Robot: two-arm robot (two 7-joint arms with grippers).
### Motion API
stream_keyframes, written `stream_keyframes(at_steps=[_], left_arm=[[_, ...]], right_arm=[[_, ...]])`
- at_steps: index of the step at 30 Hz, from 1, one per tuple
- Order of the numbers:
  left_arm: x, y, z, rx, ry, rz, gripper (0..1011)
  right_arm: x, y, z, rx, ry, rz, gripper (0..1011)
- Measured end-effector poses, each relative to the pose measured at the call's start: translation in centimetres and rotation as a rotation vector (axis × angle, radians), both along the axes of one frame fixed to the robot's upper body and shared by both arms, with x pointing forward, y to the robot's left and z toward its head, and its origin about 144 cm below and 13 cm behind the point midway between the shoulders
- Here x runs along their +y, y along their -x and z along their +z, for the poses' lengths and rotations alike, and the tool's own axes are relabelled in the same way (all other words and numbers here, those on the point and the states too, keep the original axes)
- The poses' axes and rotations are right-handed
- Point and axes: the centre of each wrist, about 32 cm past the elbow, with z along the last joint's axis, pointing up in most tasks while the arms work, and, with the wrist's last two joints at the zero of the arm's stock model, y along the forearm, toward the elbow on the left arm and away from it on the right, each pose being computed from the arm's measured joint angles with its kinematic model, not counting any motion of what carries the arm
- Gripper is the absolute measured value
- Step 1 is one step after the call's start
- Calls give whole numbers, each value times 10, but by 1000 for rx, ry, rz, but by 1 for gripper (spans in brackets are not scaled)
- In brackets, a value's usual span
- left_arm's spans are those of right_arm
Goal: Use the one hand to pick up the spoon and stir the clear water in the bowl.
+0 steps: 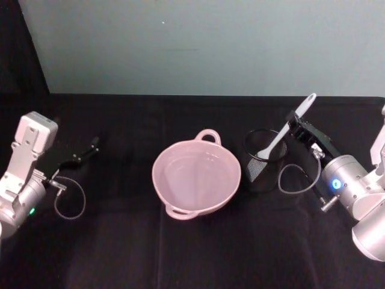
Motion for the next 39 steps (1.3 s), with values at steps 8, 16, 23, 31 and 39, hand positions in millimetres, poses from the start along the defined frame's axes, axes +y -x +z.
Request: stream_keyframes(at_steps=[8,16,23,31,39], left_arm=[[0,0,0,0,0,0,1011],[0,0,0,0,0,0,1011],[0,0,0,0,0,0,1011],[0,0,0,0,0,0,1011],[0,0,0,0,0,0,1011]], right_arm=[[2,-1,0,7,18,8,106],[1,-2,-3,-4,6,38,105],[0,-2,-3,-7,3,43,106],[0,-2,-3,-5,4,38,110],[1,-2,-3,-4,4,37,316]])
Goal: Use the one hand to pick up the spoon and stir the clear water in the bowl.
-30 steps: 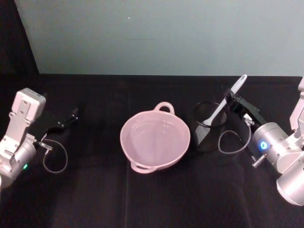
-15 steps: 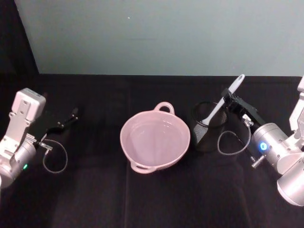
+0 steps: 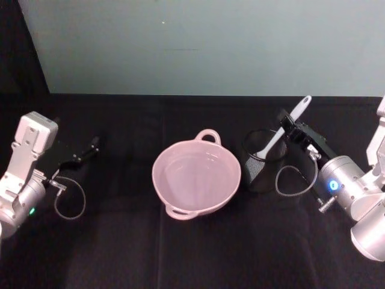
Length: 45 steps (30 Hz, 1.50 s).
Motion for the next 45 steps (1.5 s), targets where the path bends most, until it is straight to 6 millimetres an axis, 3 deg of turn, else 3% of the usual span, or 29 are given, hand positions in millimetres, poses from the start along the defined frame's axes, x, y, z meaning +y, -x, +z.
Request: stream_keyframes(at_steps=[22,33,45], left_arm=[[0,0,0,0,0,0,1011],[0,0,0,0,0,0,1011],[0,0,0,0,0,0,1011]], right_arm=[[0,0,0,1,1,-2,983],[-8,11,4,-7,15,36,1002],[-22,55,14,12,79,43,1002]])
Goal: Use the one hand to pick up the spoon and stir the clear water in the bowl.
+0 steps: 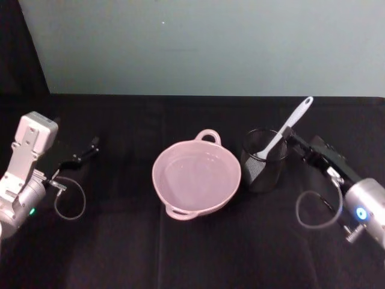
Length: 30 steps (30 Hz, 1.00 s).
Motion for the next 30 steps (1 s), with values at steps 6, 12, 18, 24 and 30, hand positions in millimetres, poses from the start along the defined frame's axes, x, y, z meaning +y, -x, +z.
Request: stream_keyframes(at_steps=[6,12,18,24,30], left_arm=[[0,0,0,0,0,0,1011],[0,0,0,0,0,0,1011],[0,0,0,0,0,0,1011],[0,0,0,0,0,0,1011],[0,0,0,0,0,0,1011]], right_arm=[[-8,21,-1,-20,66,-16,1002],[-16,32,-9,-76,133,-62,1002],[-21,34,-23,-149,251,-116,1002],[-23,28,-45,-197,420,-176,1002],[-25,20,-62,-203,506,-219,1002]])
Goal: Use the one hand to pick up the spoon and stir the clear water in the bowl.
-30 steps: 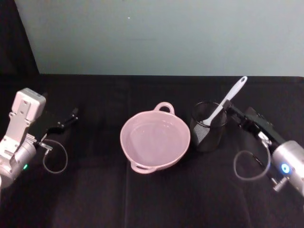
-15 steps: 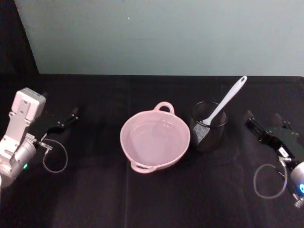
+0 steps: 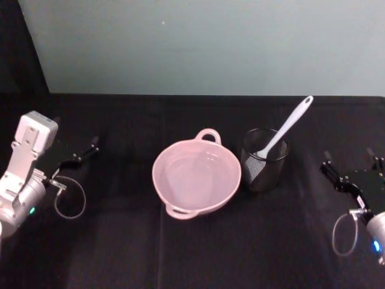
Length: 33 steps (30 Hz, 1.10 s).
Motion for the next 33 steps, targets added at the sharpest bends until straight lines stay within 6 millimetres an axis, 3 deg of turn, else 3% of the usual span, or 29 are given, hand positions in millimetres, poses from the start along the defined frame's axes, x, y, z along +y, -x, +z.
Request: stream_keyframes(at_steps=[13,33], left_arm=[[0,0,0,0,0,0,1011],[0,0,0,0,0,0,1011]], right_arm=[[1,-8,-17,10,-4,-13,1002],[1,-7,-15,9,4,-10,1002]])
